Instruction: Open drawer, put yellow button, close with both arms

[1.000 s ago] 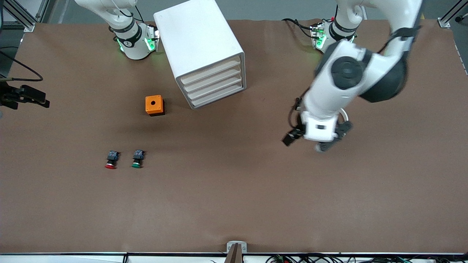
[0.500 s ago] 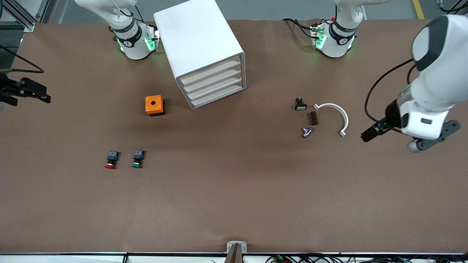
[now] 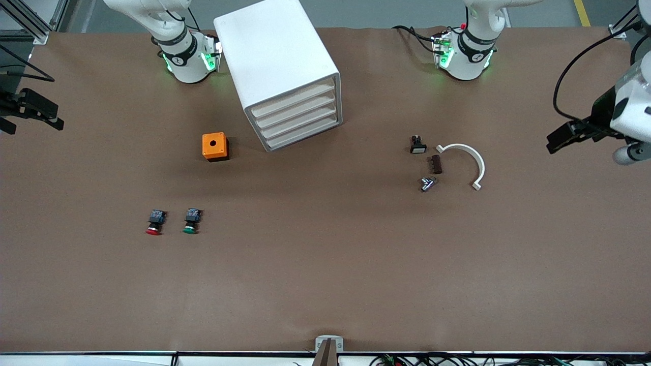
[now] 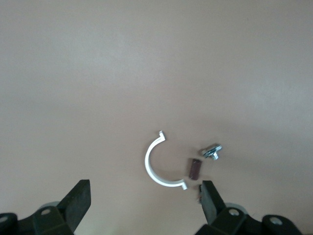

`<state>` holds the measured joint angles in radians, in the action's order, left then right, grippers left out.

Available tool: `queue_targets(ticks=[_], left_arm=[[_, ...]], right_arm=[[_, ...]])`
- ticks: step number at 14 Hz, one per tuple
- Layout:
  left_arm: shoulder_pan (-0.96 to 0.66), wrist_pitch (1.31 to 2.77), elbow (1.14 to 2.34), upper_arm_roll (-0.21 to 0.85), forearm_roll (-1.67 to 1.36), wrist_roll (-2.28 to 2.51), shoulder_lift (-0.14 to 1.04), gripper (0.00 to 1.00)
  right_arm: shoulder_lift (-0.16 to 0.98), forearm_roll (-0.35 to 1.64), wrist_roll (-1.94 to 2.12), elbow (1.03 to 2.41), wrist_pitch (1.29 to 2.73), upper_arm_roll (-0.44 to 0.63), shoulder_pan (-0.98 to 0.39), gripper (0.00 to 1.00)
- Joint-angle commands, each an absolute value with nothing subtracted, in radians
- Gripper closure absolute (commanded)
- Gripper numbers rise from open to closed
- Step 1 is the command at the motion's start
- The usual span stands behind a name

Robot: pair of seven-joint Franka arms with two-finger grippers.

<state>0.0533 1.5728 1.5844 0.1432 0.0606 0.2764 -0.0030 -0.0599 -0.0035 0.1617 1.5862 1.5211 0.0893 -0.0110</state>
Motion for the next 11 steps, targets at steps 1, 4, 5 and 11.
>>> queue_targets(ticks=[1, 4, 5, 11], left_arm=[[0.015, 1.574, 1.681, 0.085, 0.048, 0.155, -0.109, 0.0], [-0.008, 1.542, 1.721, 0.052, 0.003, 0.109, -0.167, 0.0], [-0.023, 1.533, 1.726, 0.051, 0.003, 0.109, -0.176, 0.0], [-0.086, 1.531, 1.726, 0.026, 0.003, 0.11, -0.181, 0.0]], right_arm=[[-0.121, -0.003, 0.17, 1.672, 1.557, 0.091, -0.003, 0.0], [-0.127, -0.011, 0.172, 1.681, 1.559, 0.089, -0.003, 0.0], [-0.133, -0.012, 0.172, 1.689, 1.56, 0.089, -0.003, 0.0], [-0.164, -0.011, 0.17, 1.738, 1.583, 0.091, 0.008, 0.0]])
